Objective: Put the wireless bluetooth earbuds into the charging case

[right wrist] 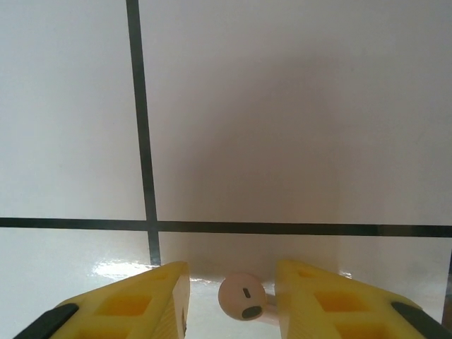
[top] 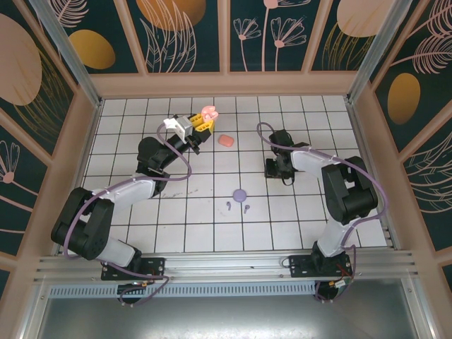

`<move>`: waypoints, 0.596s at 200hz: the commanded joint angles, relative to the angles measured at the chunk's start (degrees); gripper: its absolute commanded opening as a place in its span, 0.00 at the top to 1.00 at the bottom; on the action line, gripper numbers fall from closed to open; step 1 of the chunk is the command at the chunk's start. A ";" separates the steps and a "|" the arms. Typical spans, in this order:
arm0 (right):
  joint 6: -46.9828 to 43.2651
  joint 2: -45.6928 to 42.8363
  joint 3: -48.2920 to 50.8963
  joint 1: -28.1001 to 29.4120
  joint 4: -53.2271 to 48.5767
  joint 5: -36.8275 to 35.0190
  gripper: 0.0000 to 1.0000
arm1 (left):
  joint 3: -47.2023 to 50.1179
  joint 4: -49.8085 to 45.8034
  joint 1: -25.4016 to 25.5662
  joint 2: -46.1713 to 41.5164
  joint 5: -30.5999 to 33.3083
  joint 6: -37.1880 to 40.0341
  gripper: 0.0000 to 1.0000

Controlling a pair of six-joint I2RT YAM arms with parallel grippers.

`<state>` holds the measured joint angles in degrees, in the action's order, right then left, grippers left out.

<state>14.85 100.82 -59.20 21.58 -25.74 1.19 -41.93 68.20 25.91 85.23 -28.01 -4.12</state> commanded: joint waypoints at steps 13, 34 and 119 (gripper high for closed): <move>-1.07 0.99 0.39 -0.14 -1.06 -1.50 0.66 | -1.57 0.33 0.39 -1.03 -0.05 0.68 1.00; -0.97 1.14 0.49 -0.14 -0.86 -1.41 0.69 | -1.66 0.33 0.37 -0.90 -0.08 0.58 1.00; 0.31 0.85 1.28 0.83 -0.47 -0.51 0.83 | -1.77 0.37 0.37 -0.86 0.03 0.32 1.00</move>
<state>14.96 101.25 -59.11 21.76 -25.71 0.89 -42.00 67.68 25.91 85.23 -27.99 -4.14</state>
